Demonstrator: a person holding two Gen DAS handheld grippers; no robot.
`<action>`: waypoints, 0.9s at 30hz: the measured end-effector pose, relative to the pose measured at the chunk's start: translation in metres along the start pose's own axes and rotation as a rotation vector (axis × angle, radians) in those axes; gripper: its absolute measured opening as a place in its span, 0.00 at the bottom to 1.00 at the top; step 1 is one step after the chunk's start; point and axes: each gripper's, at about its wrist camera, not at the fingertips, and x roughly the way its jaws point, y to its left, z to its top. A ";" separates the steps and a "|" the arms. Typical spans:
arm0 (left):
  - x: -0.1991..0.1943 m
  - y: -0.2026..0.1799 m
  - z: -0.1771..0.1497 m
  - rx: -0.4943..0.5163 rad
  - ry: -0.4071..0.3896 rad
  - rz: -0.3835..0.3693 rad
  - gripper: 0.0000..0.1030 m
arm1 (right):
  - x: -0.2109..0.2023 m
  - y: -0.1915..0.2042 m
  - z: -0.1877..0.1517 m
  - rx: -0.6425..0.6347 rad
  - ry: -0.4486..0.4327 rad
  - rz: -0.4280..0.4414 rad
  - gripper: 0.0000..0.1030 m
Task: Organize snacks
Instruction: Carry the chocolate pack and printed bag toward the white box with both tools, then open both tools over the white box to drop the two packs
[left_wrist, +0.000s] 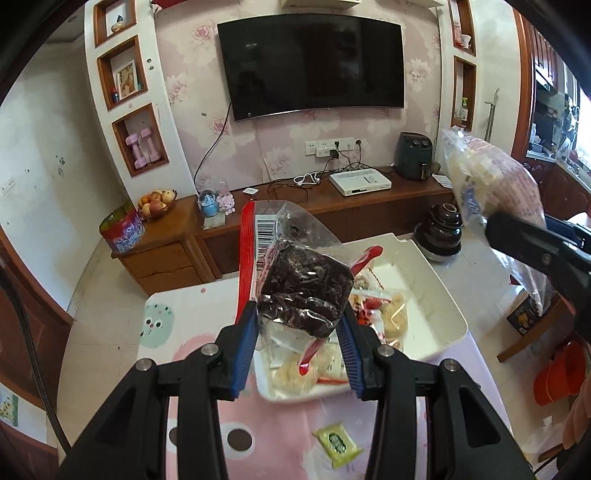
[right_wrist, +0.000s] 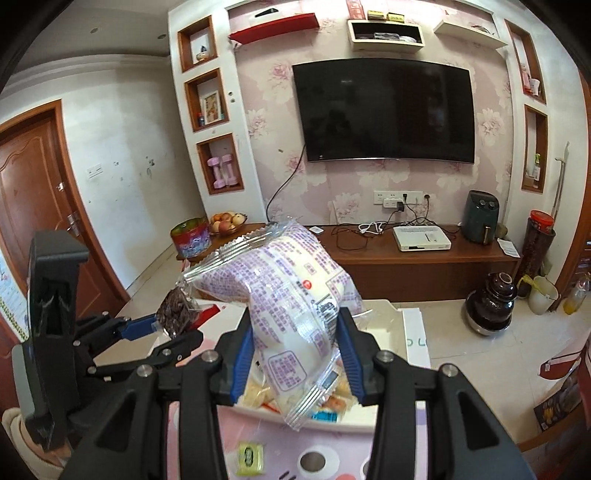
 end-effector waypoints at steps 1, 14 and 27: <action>0.005 -0.001 0.004 0.000 0.002 0.006 0.39 | 0.007 -0.003 0.002 0.007 0.009 -0.007 0.42; 0.086 -0.008 0.020 0.014 0.082 0.037 0.40 | 0.095 -0.029 -0.002 0.070 0.158 -0.080 0.42; 0.127 -0.017 0.007 0.055 0.106 0.060 0.93 | 0.129 -0.032 -0.018 0.098 0.273 -0.085 0.43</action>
